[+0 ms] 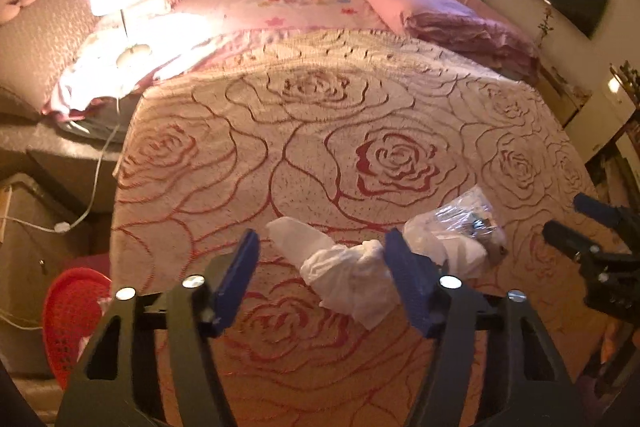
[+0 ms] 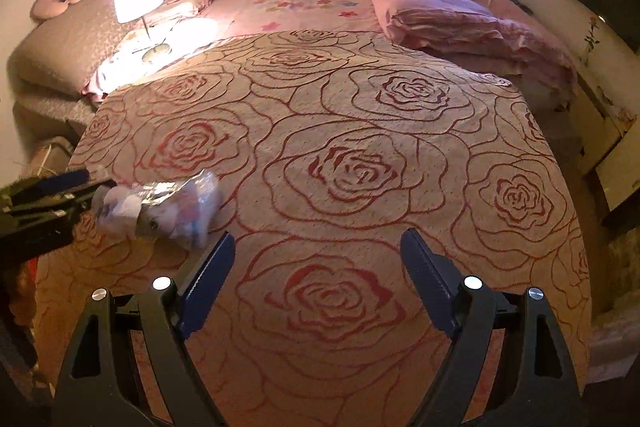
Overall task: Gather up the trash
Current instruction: 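Grasp the white tissue on the bed with the left tool and lift it, then grasp the clear bag with cat-print packet with the right tool while the left carries the tissue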
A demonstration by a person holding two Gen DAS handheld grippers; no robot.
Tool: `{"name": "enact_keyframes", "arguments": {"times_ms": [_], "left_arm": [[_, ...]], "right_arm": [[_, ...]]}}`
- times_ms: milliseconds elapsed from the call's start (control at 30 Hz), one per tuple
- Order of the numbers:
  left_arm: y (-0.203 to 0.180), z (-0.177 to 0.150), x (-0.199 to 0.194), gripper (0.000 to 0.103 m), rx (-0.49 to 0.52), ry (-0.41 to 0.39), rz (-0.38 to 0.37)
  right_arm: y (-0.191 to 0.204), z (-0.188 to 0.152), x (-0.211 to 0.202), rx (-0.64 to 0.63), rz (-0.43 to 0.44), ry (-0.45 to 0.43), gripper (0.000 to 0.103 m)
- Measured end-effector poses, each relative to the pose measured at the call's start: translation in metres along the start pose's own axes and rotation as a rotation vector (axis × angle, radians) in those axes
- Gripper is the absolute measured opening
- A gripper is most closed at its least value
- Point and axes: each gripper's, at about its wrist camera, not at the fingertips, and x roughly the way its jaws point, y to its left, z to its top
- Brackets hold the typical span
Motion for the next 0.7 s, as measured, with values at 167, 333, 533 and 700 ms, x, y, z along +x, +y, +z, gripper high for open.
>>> {"name": "enact_keyframes", "arguments": {"times_ms": [167,333,533,700], "left_arm": [[-0.005,-0.005,0.007,0.045,0.003,0.007,-0.021],[-0.005,-0.008,0.006,0.028,0.004,-0.011,-0.026],[0.014,-0.013,-0.012,0.027,-0.044,-0.049,-0.006],[0.037,-0.022,-0.033,0.027,-0.086,-0.086,0.041]], "right_arm": [[0.001,0.004,0.006,-0.004,0.014,-0.001,0.082],[0.014,0.007,0.013,-0.022,0.049,0.002,0.082],[0.034,0.015,0.014,-0.062,0.114,-0.005,0.082],[0.056,0.024,0.012,-0.115,0.203,-0.016,0.082]]}}
